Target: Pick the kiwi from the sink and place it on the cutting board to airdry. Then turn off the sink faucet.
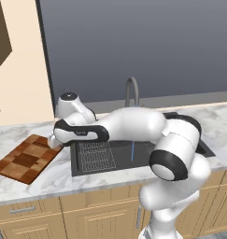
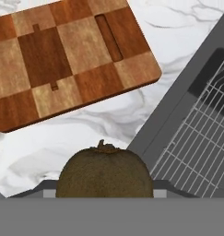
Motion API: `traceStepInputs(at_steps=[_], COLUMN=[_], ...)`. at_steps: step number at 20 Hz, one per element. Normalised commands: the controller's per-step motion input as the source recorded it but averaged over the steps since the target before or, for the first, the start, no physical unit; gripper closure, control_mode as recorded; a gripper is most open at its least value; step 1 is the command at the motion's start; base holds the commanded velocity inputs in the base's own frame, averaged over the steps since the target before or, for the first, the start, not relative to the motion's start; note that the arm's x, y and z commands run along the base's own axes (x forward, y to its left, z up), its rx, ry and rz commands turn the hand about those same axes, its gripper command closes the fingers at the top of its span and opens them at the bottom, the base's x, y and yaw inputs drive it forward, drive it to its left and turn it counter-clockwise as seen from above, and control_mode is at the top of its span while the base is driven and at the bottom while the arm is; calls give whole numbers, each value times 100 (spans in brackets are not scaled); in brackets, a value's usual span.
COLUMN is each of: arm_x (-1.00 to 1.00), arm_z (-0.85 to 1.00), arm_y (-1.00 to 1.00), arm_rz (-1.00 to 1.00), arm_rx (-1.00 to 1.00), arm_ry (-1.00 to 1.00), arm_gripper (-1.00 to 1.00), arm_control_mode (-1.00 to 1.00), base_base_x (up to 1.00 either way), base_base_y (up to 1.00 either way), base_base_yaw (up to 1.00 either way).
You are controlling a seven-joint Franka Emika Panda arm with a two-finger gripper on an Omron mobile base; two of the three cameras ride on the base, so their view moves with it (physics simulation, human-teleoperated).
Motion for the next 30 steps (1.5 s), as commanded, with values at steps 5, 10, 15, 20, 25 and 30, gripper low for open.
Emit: traceStepInputs(at_steps=[5,10,15,20,25,30], arm_x=[0,3,4,5,5,6], arm_z=[-9,-8,-9,-11,-11,-9], arm_y=[25,22,20,16,13,11], arm_rz=[0,0,0,0,0,0], arm_rx=[0,0,0,0,0,0], arm_ry=[0,0,0,0,0,0], arm_gripper=[100,100,100,100,100,100], arm_control_mode=[-100,-100,-100,-100,-100,-100], base_base_x=[0,0,0,0,0,0], base_base_y=[0,0,0,0,0,0], base_base_yaw=[0,0,0,0,0,0])
